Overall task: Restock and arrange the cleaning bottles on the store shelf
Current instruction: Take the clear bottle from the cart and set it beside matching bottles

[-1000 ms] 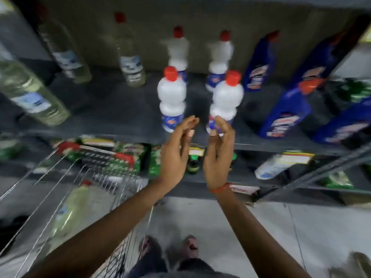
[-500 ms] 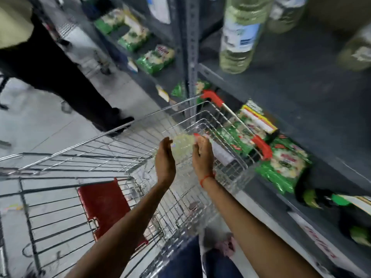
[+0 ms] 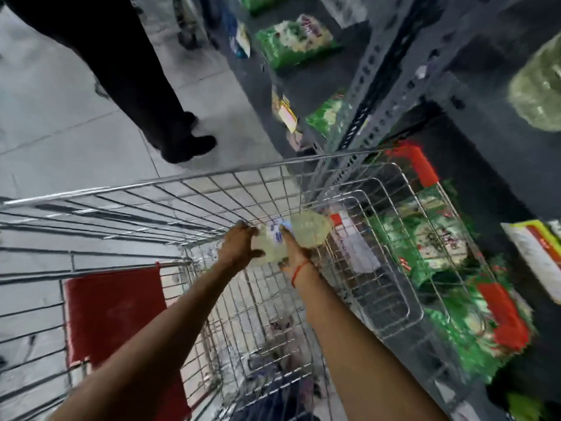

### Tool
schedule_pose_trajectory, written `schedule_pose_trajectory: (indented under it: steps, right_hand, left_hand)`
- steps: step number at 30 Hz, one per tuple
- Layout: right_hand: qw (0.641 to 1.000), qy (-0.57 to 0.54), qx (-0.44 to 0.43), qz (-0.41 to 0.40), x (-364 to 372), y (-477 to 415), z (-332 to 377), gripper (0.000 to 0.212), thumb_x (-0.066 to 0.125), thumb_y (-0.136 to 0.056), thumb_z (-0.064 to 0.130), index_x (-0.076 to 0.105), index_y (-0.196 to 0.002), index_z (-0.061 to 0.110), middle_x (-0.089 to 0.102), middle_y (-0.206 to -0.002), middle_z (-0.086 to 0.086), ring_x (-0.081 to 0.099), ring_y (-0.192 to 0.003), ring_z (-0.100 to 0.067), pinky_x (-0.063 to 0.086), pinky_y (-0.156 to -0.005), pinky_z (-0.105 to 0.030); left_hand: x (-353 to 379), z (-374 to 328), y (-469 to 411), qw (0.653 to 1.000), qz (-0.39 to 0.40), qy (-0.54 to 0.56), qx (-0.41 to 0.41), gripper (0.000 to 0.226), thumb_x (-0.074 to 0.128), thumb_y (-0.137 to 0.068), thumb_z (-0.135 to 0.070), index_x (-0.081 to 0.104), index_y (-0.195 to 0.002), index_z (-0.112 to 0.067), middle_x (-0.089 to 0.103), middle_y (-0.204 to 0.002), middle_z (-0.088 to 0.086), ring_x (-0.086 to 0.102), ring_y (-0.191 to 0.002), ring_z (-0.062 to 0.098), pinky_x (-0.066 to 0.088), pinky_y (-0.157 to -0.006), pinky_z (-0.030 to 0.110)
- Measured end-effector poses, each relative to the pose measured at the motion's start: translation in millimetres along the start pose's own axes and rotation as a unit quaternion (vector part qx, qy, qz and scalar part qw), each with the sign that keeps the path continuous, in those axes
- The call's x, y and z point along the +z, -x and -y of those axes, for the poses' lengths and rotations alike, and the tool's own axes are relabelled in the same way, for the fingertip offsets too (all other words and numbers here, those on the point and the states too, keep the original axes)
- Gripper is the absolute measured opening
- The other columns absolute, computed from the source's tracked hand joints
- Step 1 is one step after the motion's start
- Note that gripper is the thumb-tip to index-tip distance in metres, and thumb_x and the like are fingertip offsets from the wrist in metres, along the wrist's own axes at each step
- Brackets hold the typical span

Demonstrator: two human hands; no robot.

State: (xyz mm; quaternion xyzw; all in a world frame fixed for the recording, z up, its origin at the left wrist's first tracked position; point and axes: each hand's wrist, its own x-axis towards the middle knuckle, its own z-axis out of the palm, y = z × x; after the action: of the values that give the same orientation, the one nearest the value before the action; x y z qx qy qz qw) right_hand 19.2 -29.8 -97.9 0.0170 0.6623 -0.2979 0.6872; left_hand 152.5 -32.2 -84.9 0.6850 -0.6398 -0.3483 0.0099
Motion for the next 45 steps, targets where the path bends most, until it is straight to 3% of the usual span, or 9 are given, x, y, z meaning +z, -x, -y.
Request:
schedule_pose_trajectory:
  steps: [3, 6, 12, 20, 25, 29, 36, 40, 45]
  right_hand:
    - [1.0, -0.012, -0.002, 0.007, -5.4, -4.2, -5.4, 0.065, 0.075, -0.077, 0.025, 0.049, -0.135, 0.01, 0.054, -0.137, -0.015, 0.055, -0.119, -0.031, 0.054, -0.081, -0.041]
    - [1.0, -0.002, 0.011, 0.01, -14.5, -5.3, -11.4, 0.073, 0.081, -0.07, 0.012, 0.047, -0.134, 0.007, 0.054, -0.137, -0.015, 0.05, -0.126, -0.035, 0.041, -0.104, -0.057]
    - [0.999, 0.031, -0.009, 0.042, -30.7, 13.3, -2.5, 0.064, 0.078, -0.071, 0.007, 0.052, -0.13, 0.006, 0.062, -0.128, -0.018, 0.06, -0.115, -0.034, 0.058, -0.064, -0.035]
    - [0.975, 0.113, -0.116, 0.155, -74.3, 134.3, 52.5, 0.082, 0.086, -0.052, 0.026, 0.054, -0.127, 0.013, 0.066, -0.121, -0.014, 0.065, -0.104, -0.032, 0.057, -0.081, -0.049]
    - [0.928, 0.19, -0.256, 0.193, -112.8, 229.6, 82.8, 0.068, 0.08, -0.065, 0.001, 0.053, -0.125, 0.017, 0.064, -0.126, -0.016, 0.063, -0.113, -0.032, 0.049, -0.098, -0.054]
    - [0.867, 0.291, -0.332, 0.23, -153.8, 298.1, 111.2, 0.087, 0.078, -0.07, 0.0, 0.038, -0.124, 0.056, 0.059, -0.122, 0.03, 0.054, -0.119, 0.003, 0.057, -0.086, -0.023]
    - [0.805, 0.316, -0.497, 0.073, -218.7, 379.5, 159.6, 0.1, 0.08, -0.069, 0.004, 0.021, -0.14, 0.043, 0.043, -0.135, 0.024, 0.048, -0.12, 0.01, 0.046, -0.088, -0.01]
    - [0.798, 0.277, -0.534, -0.023, -258.2, 391.5, 174.2, 0.107, 0.079, -0.068, 0.005, 0.013, -0.15, 0.024, 0.043, -0.14, 0.012, 0.042, -0.129, -0.008, 0.045, -0.097, -0.016]
    - [0.801, 0.248, -0.536, -0.092, -293.9, 381.0, 181.4, 0.104, 0.077, -0.067, -0.005, 0.017, -0.15, 0.015, 0.05, -0.14, -0.005, 0.048, -0.128, -0.02, 0.044, -0.098, -0.027]
  left_hand:
    - [8.8, -1.2, 6.9, 0.999, 0.018, 0.042, -0.018, 0.071, 0.088, -0.055, -0.021, 0.051, -0.113, -0.003, 0.049, -0.119, 0.02, 0.047, -0.109, 0.033, 0.039, -0.088, 0.038]
    - [15.6, -1.9, 7.4, 0.986, 0.093, 0.116, -0.072, 0.084, 0.089, -0.055, -0.019, 0.04, -0.122, -0.006, 0.056, -0.12, 0.016, 0.053, -0.108, 0.031, 0.044, -0.085, 0.034]
    - [16.6, -13.9, 22.1, 0.987, 0.102, 0.097, -0.078, 0.075, 0.087, -0.059, -0.023, 0.048, -0.121, -0.009, 0.056, -0.12, 0.011, 0.05, -0.11, 0.026, 0.043, -0.084, 0.03]
    - [-60.1, -64.3, 86.2, 0.911, 0.176, 0.373, -0.003, 0.054, 0.087, -0.059, -0.02, 0.055, -0.102, -0.018, 0.071, -0.099, -0.004, 0.066, -0.095, 0.012, 0.055, -0.07, 0.019]
    - [-111.0, -137.7, 138.7, 0.915, 0.191, 0.337, 0.108, 0.048, 0.084, -0.064, -0.008, 0.066, -0.107, -0.019, 0.073, -0.106, 0.0, 0.068, -0.098, 0.016, 0.057, -0.085, 0.032]
    - [-140.9, -191.2, 172.4, 0.899, 0.185, 0.349, 0.191, 0.049, 0.08, -0.066, 0.0, 0.066, -0.11, -0.018, 0.075, -0.104, -0.002, 0.07, -0.096, 0.015, 0.057, -0.076, 0.024]
    - [-170.2, -311.8, 191.4, 0.881, 0.156, 0.268, 0.359, 0.064, 0.086, -0.062, -0.028, 0.056, -0.115, -0.046, 0.069, -0.109, -0.025, 0.067, -0.102, 0.01, 0.053, -0.076, 0.012]
    - [-148.4, -374.0, 176.0, 0.862, 0.169, 0.231, 0.418, 0.07, 0.083, -0.064, -0.007, 0.056, -0.106, -0.055, 0.067, -0.107, -0.032, 0.062, -0.1, -0.01, 0.056, -0.086, 0.024]
    - [-109.7, -418.7, 148.5, 0.868, 0.146, 0.212, 0.425, 0.091, 0.082, -0.049, -0.034, 0.045, -0.129, -0.013, 0.059, -0.13, 0.01, 0.055, -0.12, 0.024, 0.045, -0.101, 0.048]
